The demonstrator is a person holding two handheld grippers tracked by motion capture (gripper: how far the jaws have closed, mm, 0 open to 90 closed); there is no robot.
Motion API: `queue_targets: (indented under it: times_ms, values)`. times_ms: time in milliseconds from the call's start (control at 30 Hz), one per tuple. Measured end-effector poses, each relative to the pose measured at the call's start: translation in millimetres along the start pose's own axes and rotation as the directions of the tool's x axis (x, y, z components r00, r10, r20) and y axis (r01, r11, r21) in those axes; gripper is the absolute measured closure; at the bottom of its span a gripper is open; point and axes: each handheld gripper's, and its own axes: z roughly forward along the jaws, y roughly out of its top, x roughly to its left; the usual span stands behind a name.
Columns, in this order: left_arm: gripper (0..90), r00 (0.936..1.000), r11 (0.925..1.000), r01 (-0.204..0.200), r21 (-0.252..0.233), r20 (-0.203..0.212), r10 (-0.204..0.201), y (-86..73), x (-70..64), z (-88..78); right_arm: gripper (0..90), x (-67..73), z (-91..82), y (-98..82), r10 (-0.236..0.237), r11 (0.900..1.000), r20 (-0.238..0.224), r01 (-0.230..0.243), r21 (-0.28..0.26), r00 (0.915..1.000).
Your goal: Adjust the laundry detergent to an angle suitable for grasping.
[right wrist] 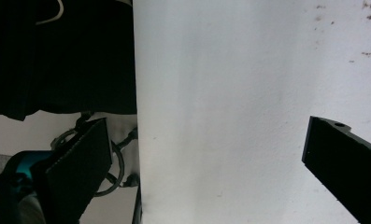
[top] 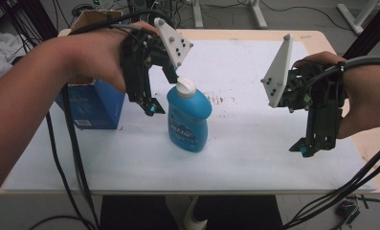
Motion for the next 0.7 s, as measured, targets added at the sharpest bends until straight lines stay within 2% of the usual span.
queue_targets:
  times_ms: [300, 467, 567, 700]
  values:
    - [10.1, 0.9973, 0.9932, 0.061, 0.099, -0.047, -0.057, -0.7, 2.7, -16.8, 1.1, -3.5, -3.8, 0.7, 0.001, 1.0, 0.006, 0.0, -0.012, 1.0]
    - [7.7, 0.9941, 0.9877, 0.095, 0.124, -0.062, -0.088, -0.2, 4.6, -23.3, 1.2, -6.7, -6.2, 1.4, 0.0, 1.0, 0.007, 0.0, -0.013, 1.0]
    - [6.4, 0.99, 0.9811, 0.13, 0.143, -0.074, -0.121, -1.1, 6.1, -29.2, 1.2, -10.9, -7.8, 2.8, 0.002, 1.0, 0.004, -0.002, -0.011, 1.0]
    - [5.5, 0.9854, 0.9764, 0.161, 0.144, -0.078, -0.151, -3.5, 7.6, -36.5, 1.2, -19.0, -10.5, 4.1, 0.007, 1.0, 0.0, -0.007, -0.013, 1.0]
